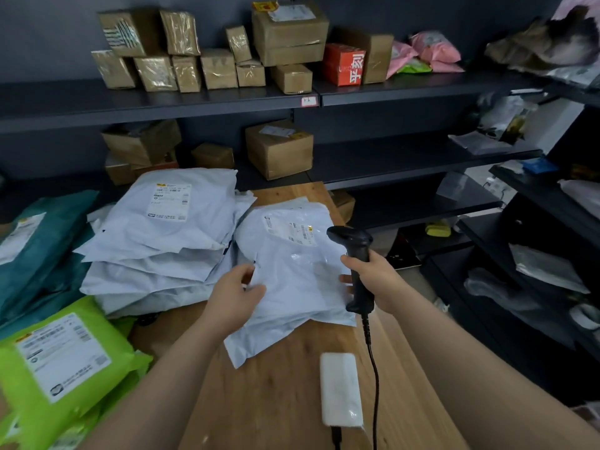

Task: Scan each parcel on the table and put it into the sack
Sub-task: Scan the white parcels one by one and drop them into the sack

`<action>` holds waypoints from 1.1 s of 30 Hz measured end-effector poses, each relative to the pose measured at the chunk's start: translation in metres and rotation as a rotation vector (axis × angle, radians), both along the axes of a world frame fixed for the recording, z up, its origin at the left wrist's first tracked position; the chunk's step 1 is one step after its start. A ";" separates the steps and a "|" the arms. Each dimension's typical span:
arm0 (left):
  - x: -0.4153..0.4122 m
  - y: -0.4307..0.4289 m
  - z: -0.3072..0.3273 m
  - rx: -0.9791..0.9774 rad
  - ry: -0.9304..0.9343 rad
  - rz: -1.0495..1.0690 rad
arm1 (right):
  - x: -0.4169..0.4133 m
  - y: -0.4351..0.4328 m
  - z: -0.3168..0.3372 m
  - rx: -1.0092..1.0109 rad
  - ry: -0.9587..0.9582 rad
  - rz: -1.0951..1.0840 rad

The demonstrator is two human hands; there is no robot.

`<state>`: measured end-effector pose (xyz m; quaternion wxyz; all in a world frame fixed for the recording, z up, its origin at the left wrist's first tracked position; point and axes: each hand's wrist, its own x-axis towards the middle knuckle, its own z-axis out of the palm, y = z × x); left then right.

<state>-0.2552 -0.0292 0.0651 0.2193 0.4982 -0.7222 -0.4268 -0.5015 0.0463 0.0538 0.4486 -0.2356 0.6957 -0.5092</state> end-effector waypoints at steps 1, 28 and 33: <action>0.009 0.008 -0.003 0.024 0.019 0.009 | 0.004 0.006 -0.001 0.003 -0.008 -0.004; 0.108 0.025 -0.067 -0.173 -0.317 -0.082 | 0.107 0.078 -0.051 0.092 -0.176 -0.138; 0.043 -0.021 -0.053 -0.491 -0.433 -0.249 | 0.100 0.081 -0.053 0.097 -0.108 -0.059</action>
